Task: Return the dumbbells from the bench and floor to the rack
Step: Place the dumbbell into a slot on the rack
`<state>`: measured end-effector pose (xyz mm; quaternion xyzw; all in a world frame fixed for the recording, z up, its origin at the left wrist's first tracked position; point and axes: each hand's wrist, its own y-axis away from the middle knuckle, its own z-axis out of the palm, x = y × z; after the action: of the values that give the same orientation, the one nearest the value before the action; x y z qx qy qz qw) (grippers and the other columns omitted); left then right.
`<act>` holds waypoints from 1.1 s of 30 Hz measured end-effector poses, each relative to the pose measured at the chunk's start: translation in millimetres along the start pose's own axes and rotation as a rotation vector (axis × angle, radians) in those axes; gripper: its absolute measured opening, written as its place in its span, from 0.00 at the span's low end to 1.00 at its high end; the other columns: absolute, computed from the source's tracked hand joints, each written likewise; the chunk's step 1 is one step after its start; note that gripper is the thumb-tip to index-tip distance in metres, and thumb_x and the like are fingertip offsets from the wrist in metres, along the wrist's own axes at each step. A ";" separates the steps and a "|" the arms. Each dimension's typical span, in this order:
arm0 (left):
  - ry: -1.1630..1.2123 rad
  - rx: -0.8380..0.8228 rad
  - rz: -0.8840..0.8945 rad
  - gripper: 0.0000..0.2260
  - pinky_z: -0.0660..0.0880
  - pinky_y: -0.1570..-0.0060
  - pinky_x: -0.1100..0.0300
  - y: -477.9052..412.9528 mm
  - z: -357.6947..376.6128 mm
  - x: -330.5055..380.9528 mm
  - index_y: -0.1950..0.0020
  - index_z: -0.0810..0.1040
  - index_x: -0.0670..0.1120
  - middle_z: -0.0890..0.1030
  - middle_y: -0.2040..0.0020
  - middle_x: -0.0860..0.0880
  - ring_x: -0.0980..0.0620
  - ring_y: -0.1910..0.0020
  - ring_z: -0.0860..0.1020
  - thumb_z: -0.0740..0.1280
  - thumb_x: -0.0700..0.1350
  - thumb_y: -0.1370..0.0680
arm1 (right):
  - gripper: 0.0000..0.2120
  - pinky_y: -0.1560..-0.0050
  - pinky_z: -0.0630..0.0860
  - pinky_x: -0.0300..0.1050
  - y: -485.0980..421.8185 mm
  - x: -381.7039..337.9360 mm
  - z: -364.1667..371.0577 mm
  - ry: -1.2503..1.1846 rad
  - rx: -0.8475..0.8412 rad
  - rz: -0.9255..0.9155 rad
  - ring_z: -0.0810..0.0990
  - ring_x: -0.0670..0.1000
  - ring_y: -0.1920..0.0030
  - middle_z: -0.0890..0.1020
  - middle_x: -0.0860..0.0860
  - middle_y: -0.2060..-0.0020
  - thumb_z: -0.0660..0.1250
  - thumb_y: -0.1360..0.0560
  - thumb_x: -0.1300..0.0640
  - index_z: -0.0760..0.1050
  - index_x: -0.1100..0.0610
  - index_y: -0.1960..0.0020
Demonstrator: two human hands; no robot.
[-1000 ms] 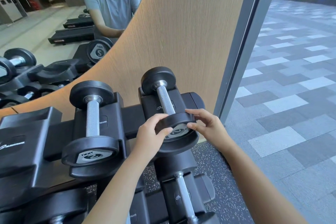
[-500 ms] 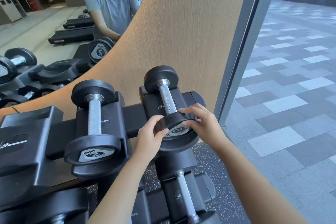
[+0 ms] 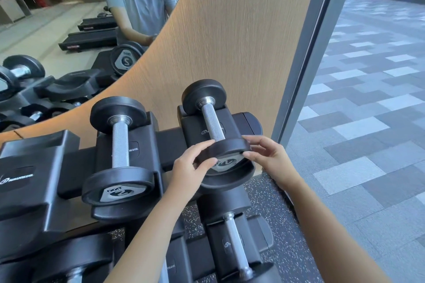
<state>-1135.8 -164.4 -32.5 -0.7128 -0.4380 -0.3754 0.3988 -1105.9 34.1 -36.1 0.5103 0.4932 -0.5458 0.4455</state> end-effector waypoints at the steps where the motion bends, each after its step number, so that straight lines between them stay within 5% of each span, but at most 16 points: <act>1: 0.024 0.009 -0.026 0.18 0.68 0.38 0.62 3.1 0.5 -5.6 0.44 0.74 0.62 0.77 0.44 0.62 0.59 0.41 0.74 0.68 0.41 0.27 | 0.16 0.45 0.76 0.43 -0.2 -7.0 4.2 0.108 -0.003 -0.034 0.79 0.49 0.53 0.82 0.56 0.53 0.70 0.31 0.67 0.77 0.49 0.50; 5: 0.220 0.036 -0.116 0.17 0.70 0.42 0.69 14.3 2.5 -23.6 0.40 0.73 0.53 0.78 0.40 0.49 0.58 0.42 0.76 0.64 0.37 0.25 | 0.17 0.49 0.69 0.34 -2.7 -23.1 25.7 0.603 -0.055 -0.216 0.75 0.51 0.53 0.76 0.51 0.53 0.72 0.32 0.59 0.77 0.52 0.44; 7: 0.258 0.043 -0.124 0.16 0.71 0.45 0.72 16.3 3.8 -26.4 0.41 0.73 0.52 0.78 0.42 0.49 0.64 0.46 0.77 0.63 0.35 0.25 | 0.18 0.52 0.67 0.33 -3.0 -24.0 30.6 0.661 -0.037 -0.253 0.75 0.48 0.53 0.75 0.48 0.55 0.73 0.32 0.58 0.77 0.54 0.43; 10: 0.205 0.082 -0.114 0.17 0.71 0.40 0.61 15.3 8.2 -25.4 0.43 0.73 0.53 0.78 0.45 0.52 0.61 0.46 0.77 0.64 0.34 0.25 | 0.16 0.55 0.68 0.30 -3.8 -23.1 28.5 0.566 0.013 -0.234 0.73 0.38 0.59 0.75 0.44 0.59 0.73 0.34 0.61 0.79 0.55 0.46; 12: 0.096 0.108 -0.088 0.16 0.70 0.40 0.56 12.3 11.9 -23.3 0.41 0.74 0.50 0.78 0.46 0.52 0.53 0.45 0.77 0.64 0.36 0.26 | 0.15 0.52 0.70 0.36 -4.6 -19.2 23.8 0.481 0.026 -0.205 0.74 0.42 0.58 0.78 0.49 0.58 0.73 0.34 0.63 0.79 0.51 0.49; 14: -0.032 0.121 -0.024 0.15 0.71 0.45 0.62 7.8 11.2 -20.3 0.41 0.75 0.47 0.77 0.51 0.55 0.55 0.52 0.77 0.65 0.37 0.26 | 0.17 0.48 0.74 0.49 -4.1 -14.2 20.3 0.347 0.049 -0.142 0.75 0.55 0.57 0.79 0.59 0.57 0.72 0.34 0.65 0.77 0.45 0.53; 16: -0.132 0.122 0.046 0.15 0.68 0.54 0.73 2.5 5.8 -14.2 0.41 0.76 0.48 0.75 0.55 0.59 0.61 0.60 0.73 0.67 0.39 0.27 | 0.19 0.47 0.74 0.51 -3.1 -7.0 18.1 0.196 0.048 -0.097 0.77 0.54 0.57 0.80 0.58 0.56 0.70 0.33 0.68 0.76 0.44 0.54; 18: -0.194 0.115 0.102 0.14 0.66 0.56 0.76 -2.4 1.4 -7.8 0.42 0.77 0.47 0.74 0.56 0.57 0.60 0.58 0.72 0.68 0.41 0.28 | 0.18 0.47 0.74 0.49 -3.4 2.7 15.4 0.051 0.023 -0.072 0.78 0.51 0.55 0.80 0.54 0.56 0.67 0.31 0.71 0.77 0.48 0.52; 22: -0.146 0.137 0.095 0.13 0.71 0.53 0.63 -2.6 10.5 2.8 0.45 0.79 0.49 0.75 0.57 0.56 0.55 0.55 0.75 0.70 0.43 0.29 | 0.16 0.52 0.78 0.41 -5.8 19.6 5.8 -0.181 -0.006 -0.020 0.80 0.48 0.56 0.82 0.52 0.57 0.62 0.29 0.73 0.76 0.54 0.49; 25: 0.061 0.137 -0.004 0.11 0.68 0.54 0.75 -1.2 15.6 2.5 0.50 0.78 0.59 0.76 0.54 0.60 0.67 0.54 0.74 0.70 0.46 0.29 | 0.16 0.55 0.79 0.38 -7.0 26.6 2.4 -0.234 0.000 -0.009 0.81 0.45 0.57 0.84 0.46 0.59 0.61 0.29 0.72 0.76 0.54 0.49; 27: 0.136 0.100 -0.040 0.11 0.67 0.53 0.76 -0.2 14.4 0.1 0.51 0.76 0.63 0.78 0.51 0.59 0.67 0.51 0.74 0.69 0.47 0.29 | 0.16 0.55 0.79 0.38 -7.1 27.8 3.0 -0.233 -0.005 -0.012 0.81 0.44 0.57 0.85 0.44 0.60 0.61 0.28 0.72 0.76 0.54 0.49; 30: 0.177 0.033 -0.068 0.13 0.70 0.46 0.67 0.6 12.4 -3.8 0.50 0.75 0.63 0.79 0.49 0.57 0.58 0.47 0.76 0.68 0.45 0.27 | 0.17 0.54 0.80 0.39 -6.5 27.4 4.5 -0.267 0.010 -0.005 0.81 0.44 0.57 0.85 0.44 0.60 0.60 0.28 0.72 0.76 0.54 0.49; 33: 0.085 0.076 -0.010 0.13 0.67 0.53 0.76 -1.9 11.6 -4.1 0.46 0.78 0.58 0.78 0.54 0.61 0.67 0.53 0.74 0.69 0.45 0.28 | 0.16 0.56 0.80 0.40 -3.4 31.7 11.0 -0.364 0.027 0.027 0.82 0.45 0.57 0.85 0.44 0.58 0.59 0.27 0.71 0.75 0.54 0.49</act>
<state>-1136.8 -154.8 -40.3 -0.6782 -0.4383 -0.3905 0.4420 -1113.2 24.2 -67.4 0.4155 0.3901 -0.6298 0.5278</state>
